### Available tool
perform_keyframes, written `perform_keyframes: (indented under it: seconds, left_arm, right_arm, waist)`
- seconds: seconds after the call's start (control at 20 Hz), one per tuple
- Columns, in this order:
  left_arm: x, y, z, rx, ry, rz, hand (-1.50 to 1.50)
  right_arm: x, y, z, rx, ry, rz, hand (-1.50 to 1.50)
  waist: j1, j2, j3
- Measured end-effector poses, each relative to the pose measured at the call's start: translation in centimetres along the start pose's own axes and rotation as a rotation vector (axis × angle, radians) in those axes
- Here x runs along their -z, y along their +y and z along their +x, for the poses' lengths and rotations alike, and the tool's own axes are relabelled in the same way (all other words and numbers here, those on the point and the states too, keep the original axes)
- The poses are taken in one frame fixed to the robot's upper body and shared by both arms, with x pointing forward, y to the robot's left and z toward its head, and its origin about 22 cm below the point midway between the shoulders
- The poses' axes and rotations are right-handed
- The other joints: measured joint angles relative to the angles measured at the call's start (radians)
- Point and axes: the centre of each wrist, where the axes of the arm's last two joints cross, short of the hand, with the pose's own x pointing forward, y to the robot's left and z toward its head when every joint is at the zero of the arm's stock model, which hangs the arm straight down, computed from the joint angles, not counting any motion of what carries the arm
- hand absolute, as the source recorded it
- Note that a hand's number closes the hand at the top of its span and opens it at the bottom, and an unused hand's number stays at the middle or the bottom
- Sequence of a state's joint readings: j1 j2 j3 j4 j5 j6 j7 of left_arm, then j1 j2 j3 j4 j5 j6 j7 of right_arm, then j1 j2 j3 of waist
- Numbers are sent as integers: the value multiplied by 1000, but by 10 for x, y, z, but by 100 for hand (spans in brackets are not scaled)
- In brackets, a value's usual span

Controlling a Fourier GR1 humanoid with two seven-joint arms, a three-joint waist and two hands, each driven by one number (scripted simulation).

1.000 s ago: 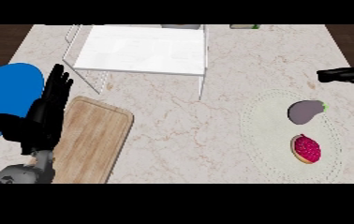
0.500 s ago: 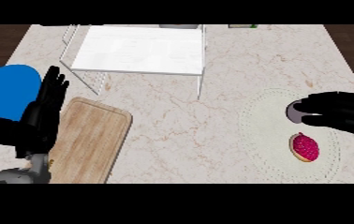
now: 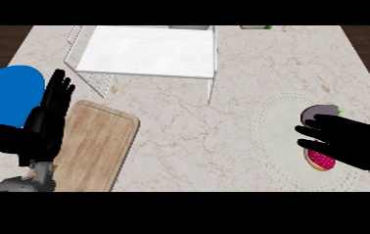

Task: Pick the cupcake from the placemat and place it in the tiered shelf

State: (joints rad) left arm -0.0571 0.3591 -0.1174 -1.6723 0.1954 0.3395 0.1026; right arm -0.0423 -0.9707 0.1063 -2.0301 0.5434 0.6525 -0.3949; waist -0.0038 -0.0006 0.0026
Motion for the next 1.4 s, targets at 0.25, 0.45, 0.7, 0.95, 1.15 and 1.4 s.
perform_keyframes:
  seconds: [0.25,0.45,0.7,0.95,1.15,1.4]
  left_arm:
    - [4,-6,2,3,-4,-3,0]
    - [4,1,1,0,-1,-1,0]
    - [-1,-4,2,3,-1,-3,0]
    - [5,4,3,5,-3,1,0]
    - [7,-1,-1,7,-5,0,0]
    - [4,1,7,-1,-2,-4,0]
  right_arm:
    - [6,29,-19,-82,61,23,-150]
    - [6,44,-33,-70,62,21,-150]
    - [10,67,-45,-61,62,23,-150]
    - [23,84,-59,-71,69,39,-150]
    - [29,92,-63,-65,66,43,-150]
    - [31,104,-73,-52,49,21,-150]
  waist:
    - [4,1,-1]
    - [4,1,-2]
    - [5,1,-2]
    - [6,1,-2]
    - [5,1,-3]
    - [6,0,-2]
